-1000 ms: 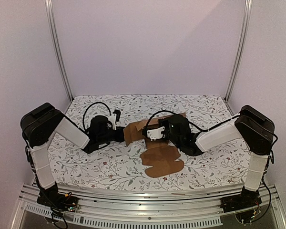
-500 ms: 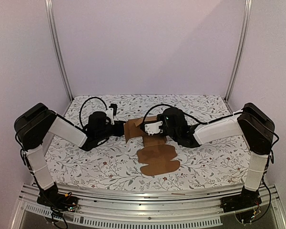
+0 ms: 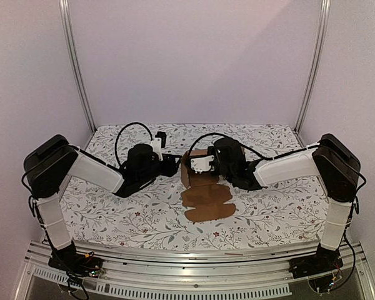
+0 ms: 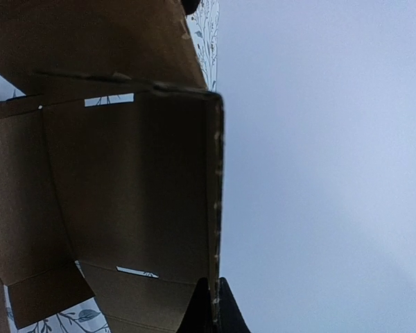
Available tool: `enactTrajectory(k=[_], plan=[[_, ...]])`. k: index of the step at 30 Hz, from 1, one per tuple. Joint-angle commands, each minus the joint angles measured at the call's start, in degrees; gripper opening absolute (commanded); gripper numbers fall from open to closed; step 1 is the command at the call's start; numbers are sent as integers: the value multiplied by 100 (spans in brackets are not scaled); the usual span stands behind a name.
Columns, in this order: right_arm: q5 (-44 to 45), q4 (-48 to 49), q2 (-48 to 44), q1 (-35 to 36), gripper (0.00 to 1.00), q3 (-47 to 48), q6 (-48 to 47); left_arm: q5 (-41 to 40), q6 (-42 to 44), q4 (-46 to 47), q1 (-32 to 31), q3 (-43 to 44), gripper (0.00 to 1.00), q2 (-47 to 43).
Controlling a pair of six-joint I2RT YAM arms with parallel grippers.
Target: Fold the paper box
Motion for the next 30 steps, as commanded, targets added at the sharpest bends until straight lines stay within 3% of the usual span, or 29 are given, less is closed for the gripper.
enactTrajectory(k=[1, 8, 18, 30], plan=[[49, -50, 3, -5, 0, -43, 63, -363, -83, -23, -245, 135, 47, 136], [42, -34, -29, -4, 0, -244, 90, -94, -182, 8, -255, 118, 47, 419], [85, 38, -39, -3, 0, -462, 201, 631, -135, 1653, -352, -743, 50, 455], [37, 24, -122, -2, 0, -513, 189, 1529, -353, 2733, -360, -1165, 53, 554]])
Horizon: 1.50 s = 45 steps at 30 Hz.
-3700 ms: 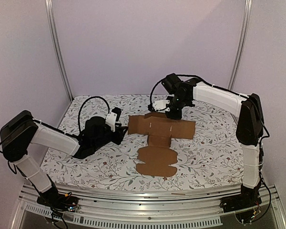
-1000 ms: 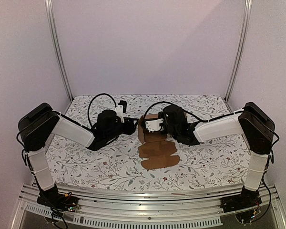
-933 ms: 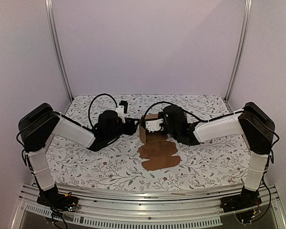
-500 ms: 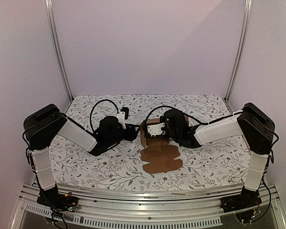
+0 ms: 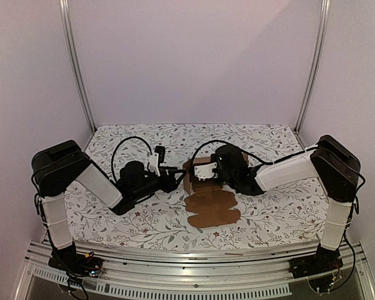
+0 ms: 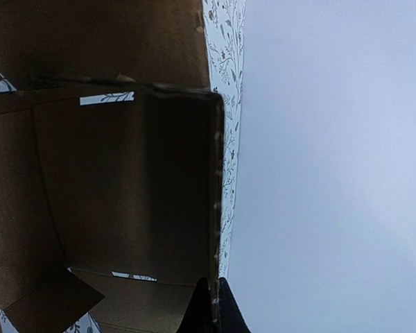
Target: Fold the paper box
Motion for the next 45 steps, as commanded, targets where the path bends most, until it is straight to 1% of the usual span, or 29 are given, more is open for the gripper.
enactTrajectory(k=[1, 5, 11, 18, 26, 28, 32, 36, 39, 42, 45], plan=[[-24, 0, -131, -4, 0, -106, 71, 507, -27, 423, -90, -50, 53, 161], [-69, -77, -159, -4, 0, -110, 108, 491, 66, 103, -99, 116, 53, 305], [-113, -217, -202, 0, 0, -107, 191, 449, 83, -73, -98, 357, 53, 553], [-357, -691, -283, -9, 0, -45, 311, 487, 240, -309, -74, 649, 53, 755], [-376, -1089, -283, -1, 0, 128, 528, 659, 482, -731, -63, 1027, 50, 877], [-361, -1197, -279, -4, 0, 189, 601, 588, 517, -836, -77, 1093, 49, 871], [-358, -1455, -281, -4, 0, 299, 790, 120, 647, -1064, -161, 1182, 44, 872], [-346, -1801, -314, -4, 0, 457, 1020, 223, 717, -779, -257, 1168, 44, 930], [-359, -2000, -359, 1, 0, 538, 1186, 149, 732, -634, -321, 1172, 44, 1014], [-374, -2189, -384, 2, 0, 591, 1310, 46, 740, -190, -389, 1106, 47, 1148], [-409, -2383, -393, 6, 0, 636, 1467, -101, 793, 219, -485, 1067, 48, 1257]])
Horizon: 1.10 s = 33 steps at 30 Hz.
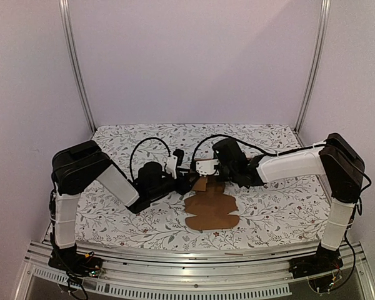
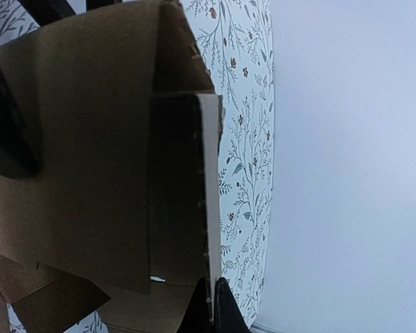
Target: Fold the paper box
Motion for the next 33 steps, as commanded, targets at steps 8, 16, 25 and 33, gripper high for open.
enactTrajectory(k=[8, 16, 25, 33], plan=[[-162, -921, -194, 48, 0, 105, 665, 78, 144, 1268, -254, -101, 49, 407], [228, 27, -182, 138, 0, -210, 425, 410, 224, 995, -263, -74, 51, 379], [535, 142, -110, 218, 0, -3, 470, 3, 307, 262, -302, 58, 49, 338], [721, 369, -115, 371, 0, -139, 429, -357, 372, 201, -386, -192, 50, -7]])
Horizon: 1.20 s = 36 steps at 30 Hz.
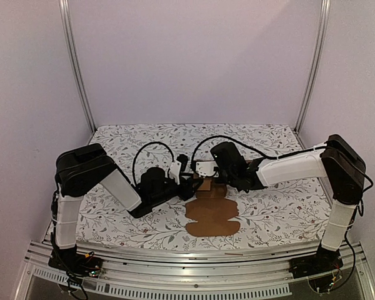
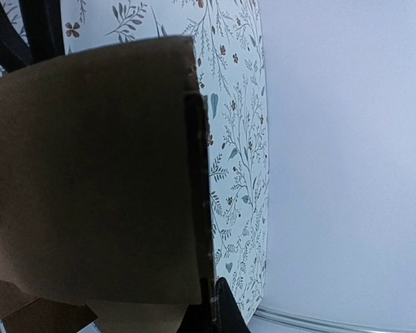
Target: Fold the paper box
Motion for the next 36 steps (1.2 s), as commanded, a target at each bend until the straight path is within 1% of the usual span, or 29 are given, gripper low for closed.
enactTrajectory(k=[1, 6, 9, 13, 16, 23, 27, 28, 31, 32, 34, 36], plan=[[142, 599, -17, 227, 0, -140, -120, -165, 81, -112, -102, -159, 50, -250], [296, 1436, 18, 339, 0, -609, -733, -86, -139, 216, -53, -371, 50, -332], [369, 1484, -14, 340, 0, -627, -769, 164, -303, 384, 15, -515, 50, -412], [337, 1536, -79, 340, 0, -648, -787, 792, -343, 430, 94, -697, 52, -572], [239, 1448, -146, 342, 0, -663, -778, 1244, -399, 365, 188, -796, 52, -679], [-46, 1178, -162, 346, 0, -592, -738, 1580, -542, 228, 436, -752, 52, -559], [-146, 1111, -243, 338, 0, -500, -741, 1988, -685, 193, 627, -651, 52, -389], [-247, 917, -258, 338, 0, -452, -720, 2047, -685, 172, 651, -635, 52, -372], [-584, -125, -300, 306, 1, -41, -522, 2108, -690, 105, 703, -596, 52, -357], [-626, -241, -285, 290, 0, 45, -450, 2112, -676, 41, 715, -571, 51, -364], [-609, -150, -228, 269, 0, 112, -451, 2090, -609, -111, 718, -508, 51, -383], [-544, 184, -129, 240, 0, 124, -539, 2024, -534, -255, 718, -461, 51, -404]])
